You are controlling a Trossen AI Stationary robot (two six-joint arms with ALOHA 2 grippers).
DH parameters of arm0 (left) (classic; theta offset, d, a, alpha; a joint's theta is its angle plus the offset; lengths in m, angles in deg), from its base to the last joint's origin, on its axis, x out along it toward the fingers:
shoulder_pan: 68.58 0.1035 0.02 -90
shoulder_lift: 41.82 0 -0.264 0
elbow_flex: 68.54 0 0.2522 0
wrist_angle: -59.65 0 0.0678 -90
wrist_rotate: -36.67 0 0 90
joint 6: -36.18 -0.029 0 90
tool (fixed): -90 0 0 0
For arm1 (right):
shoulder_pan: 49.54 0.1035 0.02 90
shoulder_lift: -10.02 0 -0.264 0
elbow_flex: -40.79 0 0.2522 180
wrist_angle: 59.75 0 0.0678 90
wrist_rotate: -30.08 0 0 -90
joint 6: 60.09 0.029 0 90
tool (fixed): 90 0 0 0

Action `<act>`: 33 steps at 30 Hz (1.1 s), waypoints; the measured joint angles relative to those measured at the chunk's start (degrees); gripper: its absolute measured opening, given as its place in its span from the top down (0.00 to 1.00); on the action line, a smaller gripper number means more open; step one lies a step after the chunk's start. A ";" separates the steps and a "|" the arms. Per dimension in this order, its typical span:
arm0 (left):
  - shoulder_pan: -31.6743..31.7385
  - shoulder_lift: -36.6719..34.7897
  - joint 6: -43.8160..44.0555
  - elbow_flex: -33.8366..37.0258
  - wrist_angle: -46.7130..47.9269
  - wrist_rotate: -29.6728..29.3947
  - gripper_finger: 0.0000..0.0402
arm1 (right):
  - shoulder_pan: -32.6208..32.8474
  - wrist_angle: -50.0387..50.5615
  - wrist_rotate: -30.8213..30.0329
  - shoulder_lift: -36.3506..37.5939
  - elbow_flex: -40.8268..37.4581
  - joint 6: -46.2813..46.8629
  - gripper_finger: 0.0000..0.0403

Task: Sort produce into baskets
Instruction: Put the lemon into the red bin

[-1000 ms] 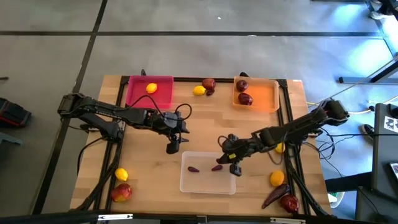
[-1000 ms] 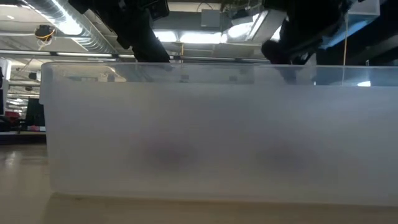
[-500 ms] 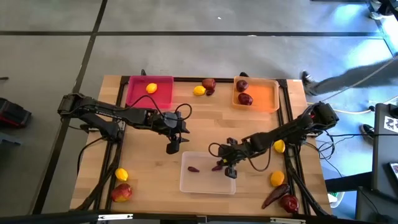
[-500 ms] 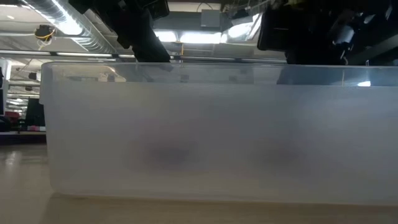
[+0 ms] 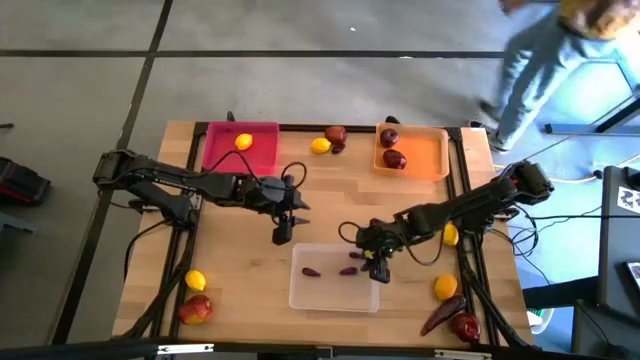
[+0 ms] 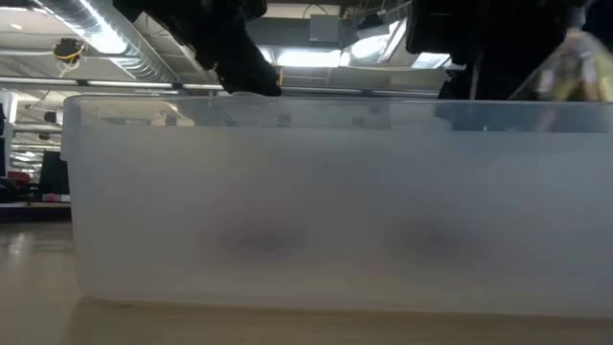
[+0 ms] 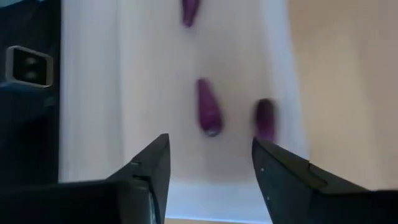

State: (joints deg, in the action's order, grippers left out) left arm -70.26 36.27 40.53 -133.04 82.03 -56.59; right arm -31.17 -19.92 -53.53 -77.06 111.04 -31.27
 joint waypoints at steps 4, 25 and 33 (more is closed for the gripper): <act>3.47 0.40 0.57 -0.02 -2.07 -2.78 0.55 | 0.00 1.88 -5.48 1.77 -0.02 -1.06 0.52; 24.21 12.86 3.09 -6.56 -4.19 -1.21 0.25 | -0.02 2.47 -14.96 1.65 -0.02 -6.53 0.52; 29.73 23.05 2.31 -17.93 2.93 -0.74 0.19 | 0.00 2.61 -15.35 1.63 -0.02 -6.73 0.52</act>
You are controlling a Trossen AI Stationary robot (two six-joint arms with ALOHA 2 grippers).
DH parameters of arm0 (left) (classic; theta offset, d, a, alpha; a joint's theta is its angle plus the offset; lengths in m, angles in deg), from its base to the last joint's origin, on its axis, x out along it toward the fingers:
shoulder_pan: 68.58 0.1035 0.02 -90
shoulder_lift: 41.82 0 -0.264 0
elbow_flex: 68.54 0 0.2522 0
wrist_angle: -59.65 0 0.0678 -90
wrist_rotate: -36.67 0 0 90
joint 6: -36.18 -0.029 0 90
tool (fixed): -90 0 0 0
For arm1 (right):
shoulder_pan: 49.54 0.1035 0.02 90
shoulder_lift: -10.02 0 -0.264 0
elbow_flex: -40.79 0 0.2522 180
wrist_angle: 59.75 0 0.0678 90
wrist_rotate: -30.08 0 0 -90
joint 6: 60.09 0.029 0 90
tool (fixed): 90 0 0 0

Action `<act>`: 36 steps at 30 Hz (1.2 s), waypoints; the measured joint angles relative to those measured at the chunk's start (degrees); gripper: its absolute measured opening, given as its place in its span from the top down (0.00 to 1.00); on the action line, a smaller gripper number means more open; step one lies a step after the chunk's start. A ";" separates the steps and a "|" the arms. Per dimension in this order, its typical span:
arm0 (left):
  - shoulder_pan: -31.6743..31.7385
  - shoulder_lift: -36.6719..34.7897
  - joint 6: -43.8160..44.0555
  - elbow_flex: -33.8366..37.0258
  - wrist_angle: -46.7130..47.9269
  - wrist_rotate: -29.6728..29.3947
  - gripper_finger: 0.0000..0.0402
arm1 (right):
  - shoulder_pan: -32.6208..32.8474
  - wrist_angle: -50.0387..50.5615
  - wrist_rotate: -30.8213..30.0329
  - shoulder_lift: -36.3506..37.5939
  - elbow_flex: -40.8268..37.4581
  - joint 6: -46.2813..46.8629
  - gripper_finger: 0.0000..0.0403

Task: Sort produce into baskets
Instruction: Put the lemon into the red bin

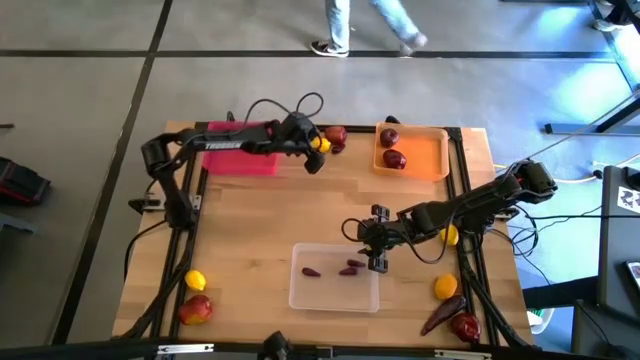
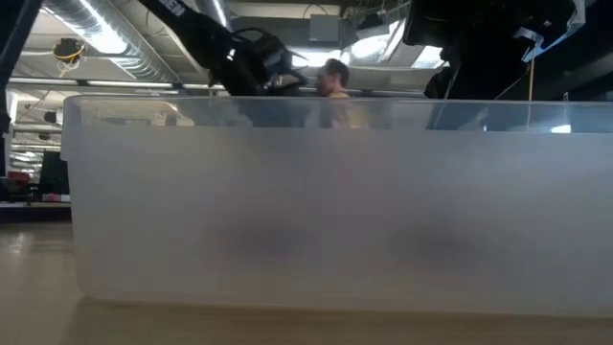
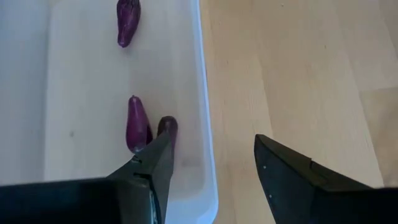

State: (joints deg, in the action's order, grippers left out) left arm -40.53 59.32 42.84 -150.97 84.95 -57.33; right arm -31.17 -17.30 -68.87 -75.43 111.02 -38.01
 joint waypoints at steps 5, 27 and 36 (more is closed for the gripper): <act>1.28 0.90 -3.56 -0.14 -0.33 -0.07 0.19 | 0.00 -0.15 -1.94 -0.02 0.00 0.04 0.52; 8.39 9.56 -14.55 -0.19 -9.40 10.06 0.19 | 0.00 -0.28 -4.58 -0.04 0.00 0.09 0.52; 9.94 13.30 -16.37 -0.19 -11.45 11.01 0.19 | 0.00 -0.74 -6.10 -0.04 -0.04 0.11 0.52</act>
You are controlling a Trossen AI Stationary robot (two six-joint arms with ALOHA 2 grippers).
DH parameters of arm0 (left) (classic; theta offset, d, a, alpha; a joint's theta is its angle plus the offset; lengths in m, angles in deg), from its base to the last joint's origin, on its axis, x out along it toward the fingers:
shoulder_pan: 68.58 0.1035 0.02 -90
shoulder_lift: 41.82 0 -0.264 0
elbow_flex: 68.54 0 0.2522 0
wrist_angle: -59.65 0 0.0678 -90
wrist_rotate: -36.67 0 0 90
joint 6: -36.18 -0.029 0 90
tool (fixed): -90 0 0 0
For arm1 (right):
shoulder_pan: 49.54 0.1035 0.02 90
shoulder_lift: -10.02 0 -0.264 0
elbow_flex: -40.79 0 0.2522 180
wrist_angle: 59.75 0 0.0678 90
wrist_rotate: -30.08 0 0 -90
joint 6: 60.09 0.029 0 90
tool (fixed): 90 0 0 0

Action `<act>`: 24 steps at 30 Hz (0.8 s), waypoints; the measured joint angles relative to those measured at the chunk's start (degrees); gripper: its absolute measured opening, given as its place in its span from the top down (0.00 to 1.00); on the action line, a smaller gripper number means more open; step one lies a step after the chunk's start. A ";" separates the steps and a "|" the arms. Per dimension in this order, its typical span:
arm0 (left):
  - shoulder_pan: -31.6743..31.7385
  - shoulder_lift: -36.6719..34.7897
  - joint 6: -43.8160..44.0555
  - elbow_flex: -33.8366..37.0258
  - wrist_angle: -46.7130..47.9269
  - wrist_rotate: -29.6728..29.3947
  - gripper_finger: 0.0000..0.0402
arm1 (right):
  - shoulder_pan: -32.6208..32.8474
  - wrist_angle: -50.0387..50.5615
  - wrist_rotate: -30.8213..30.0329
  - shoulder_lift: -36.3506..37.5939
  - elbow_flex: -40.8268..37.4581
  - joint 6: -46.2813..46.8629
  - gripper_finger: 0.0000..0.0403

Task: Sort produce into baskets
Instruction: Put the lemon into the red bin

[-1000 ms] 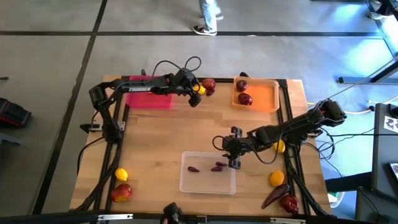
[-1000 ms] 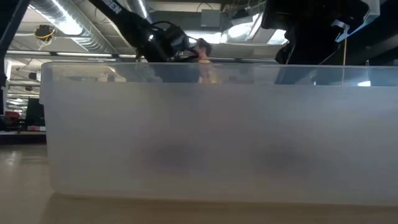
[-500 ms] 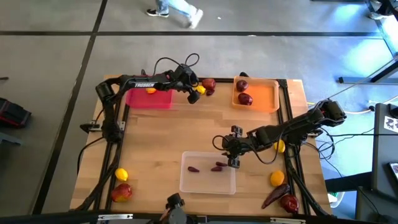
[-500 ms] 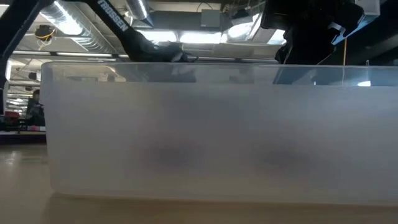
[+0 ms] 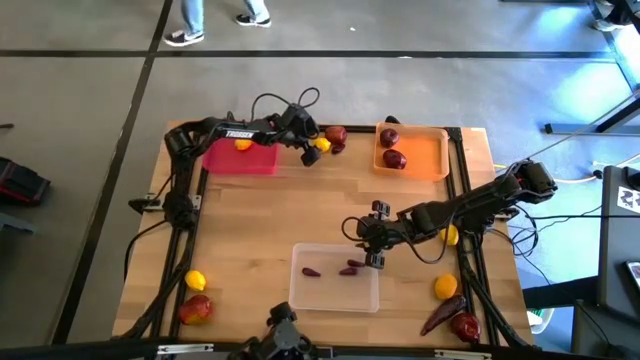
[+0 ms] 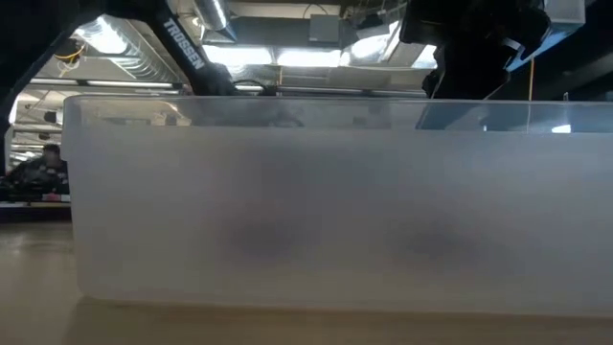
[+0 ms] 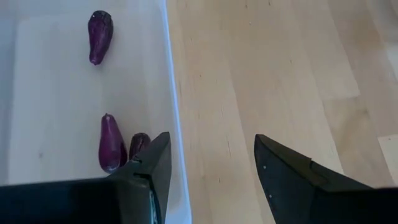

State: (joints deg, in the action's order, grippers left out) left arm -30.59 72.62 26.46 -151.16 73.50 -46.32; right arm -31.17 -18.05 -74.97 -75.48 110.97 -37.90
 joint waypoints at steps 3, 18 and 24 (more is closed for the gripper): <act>0.04 1.45 -1.19 -0.11 -0.48 0.17 0.19 | 0.00 0.05 0.00 0.00 0.00 -0.01 0.52; 0.35 3.55 -3.20 -0.35 -2.85 3.51 0.44 | -0.02 -0.21 -1.05 0.00 0.00 0.00 0.52; 0.31 3.44 -5.09 -0.35 -2.79 3.51 0.52 | -0.02 -0.20 -1.03 0.00 0.00 0.33 0.52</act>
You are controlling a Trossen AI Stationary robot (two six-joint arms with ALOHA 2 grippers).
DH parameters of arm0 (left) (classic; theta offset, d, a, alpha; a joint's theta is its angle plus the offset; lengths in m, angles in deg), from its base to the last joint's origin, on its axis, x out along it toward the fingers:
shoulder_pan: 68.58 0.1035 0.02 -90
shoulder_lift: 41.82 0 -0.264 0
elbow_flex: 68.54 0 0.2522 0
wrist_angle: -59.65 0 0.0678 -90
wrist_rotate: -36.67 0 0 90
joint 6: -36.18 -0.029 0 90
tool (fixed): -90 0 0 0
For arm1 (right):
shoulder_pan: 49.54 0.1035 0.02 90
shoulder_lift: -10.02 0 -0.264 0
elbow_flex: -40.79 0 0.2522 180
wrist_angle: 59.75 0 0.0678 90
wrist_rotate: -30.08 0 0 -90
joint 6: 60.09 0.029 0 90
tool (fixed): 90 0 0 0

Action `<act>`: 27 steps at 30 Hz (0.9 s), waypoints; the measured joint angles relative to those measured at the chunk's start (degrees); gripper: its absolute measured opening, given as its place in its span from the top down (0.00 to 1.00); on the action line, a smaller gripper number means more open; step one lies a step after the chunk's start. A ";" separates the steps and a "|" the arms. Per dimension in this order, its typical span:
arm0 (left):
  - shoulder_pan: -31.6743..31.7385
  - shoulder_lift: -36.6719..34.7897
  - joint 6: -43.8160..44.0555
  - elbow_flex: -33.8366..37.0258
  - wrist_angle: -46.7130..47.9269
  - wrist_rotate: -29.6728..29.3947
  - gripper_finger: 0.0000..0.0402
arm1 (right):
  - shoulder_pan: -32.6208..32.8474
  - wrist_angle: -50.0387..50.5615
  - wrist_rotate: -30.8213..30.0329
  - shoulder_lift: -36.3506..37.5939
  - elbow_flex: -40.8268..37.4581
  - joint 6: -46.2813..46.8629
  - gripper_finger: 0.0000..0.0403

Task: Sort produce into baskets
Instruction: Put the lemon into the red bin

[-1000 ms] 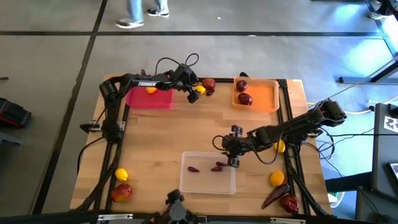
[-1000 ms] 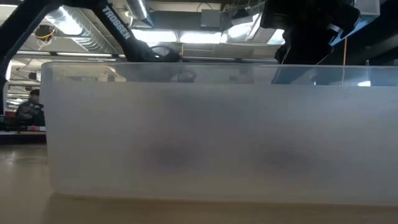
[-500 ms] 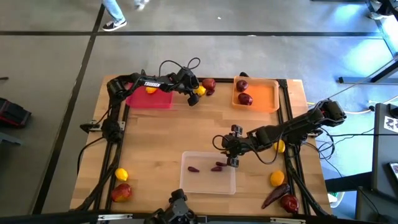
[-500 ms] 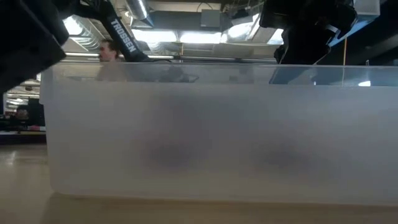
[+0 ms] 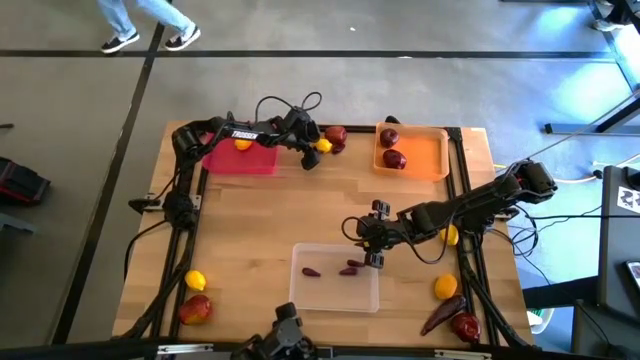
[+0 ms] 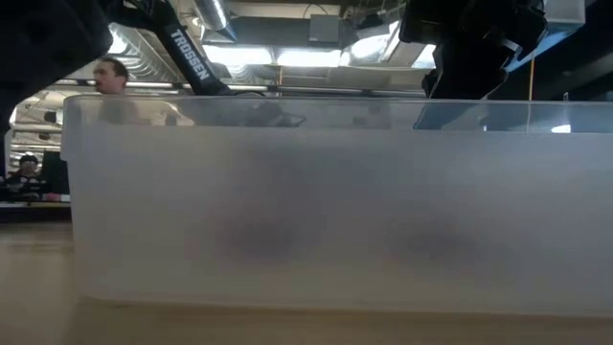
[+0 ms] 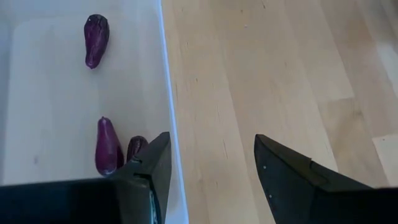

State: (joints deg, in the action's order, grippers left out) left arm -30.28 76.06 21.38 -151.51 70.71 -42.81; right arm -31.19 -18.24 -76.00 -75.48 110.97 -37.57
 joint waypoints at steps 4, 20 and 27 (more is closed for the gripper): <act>-0.33 -1.58 -0.18 0.01 1.02 -0.43 0.50 | 0.02 0.01 0.17 0.00 0.00 0.45 0.52; 0.93 -24.86 1.11 0.02 16.84 -8.52 0.50 | 0.00 0.85 0.63 0.00 0.00 1.65 0.52; 4.30 -31.98 2.75 0.74 23.67 -9.21 0.50 | 0.02 0.98 0.63 0.00 0.00 1.64 0.52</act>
State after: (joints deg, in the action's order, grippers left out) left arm -25.98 44.08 24.13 -150.77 94.39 -52.01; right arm -31.17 -17.26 -75.36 -75.48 110.97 -35.93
